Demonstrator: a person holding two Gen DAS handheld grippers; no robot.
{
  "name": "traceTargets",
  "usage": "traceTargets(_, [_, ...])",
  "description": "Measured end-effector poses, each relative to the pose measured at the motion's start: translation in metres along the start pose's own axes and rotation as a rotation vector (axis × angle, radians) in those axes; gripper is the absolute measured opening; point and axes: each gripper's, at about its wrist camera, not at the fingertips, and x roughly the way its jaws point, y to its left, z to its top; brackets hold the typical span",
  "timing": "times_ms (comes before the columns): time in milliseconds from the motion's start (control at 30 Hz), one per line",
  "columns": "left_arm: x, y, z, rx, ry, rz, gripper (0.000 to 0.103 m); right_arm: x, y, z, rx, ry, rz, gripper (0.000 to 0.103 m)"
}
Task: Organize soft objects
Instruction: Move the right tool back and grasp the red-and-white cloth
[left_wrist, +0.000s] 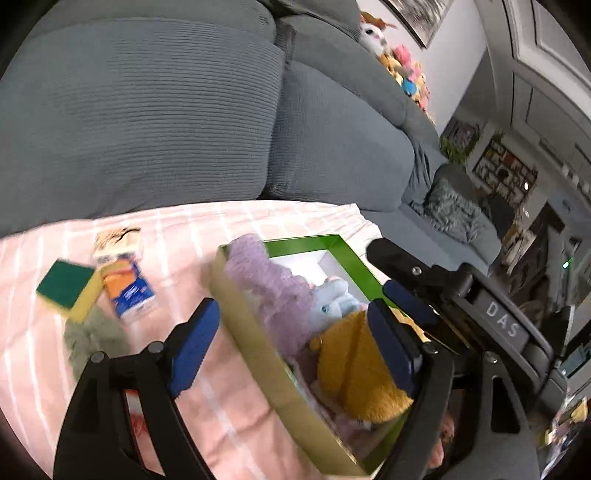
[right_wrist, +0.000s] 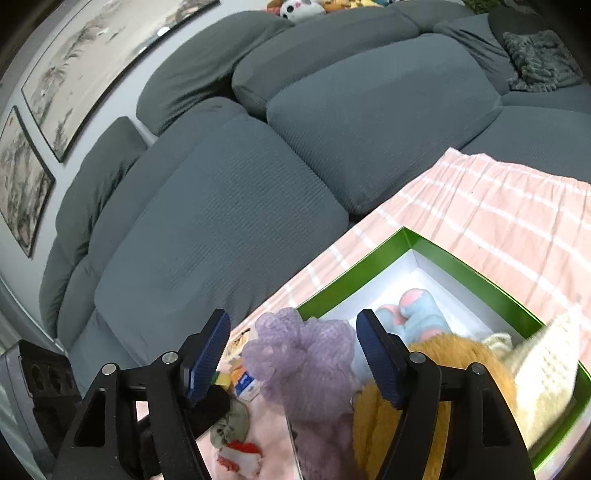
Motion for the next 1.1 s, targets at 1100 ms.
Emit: traceTargets(1100, [-0.028, 0.157, -0.097, -0.339, 0.13, 0.184, 0.082, 0.114, 0.074, -0.128, -0.059, 0.664, 0.077, 0.074])
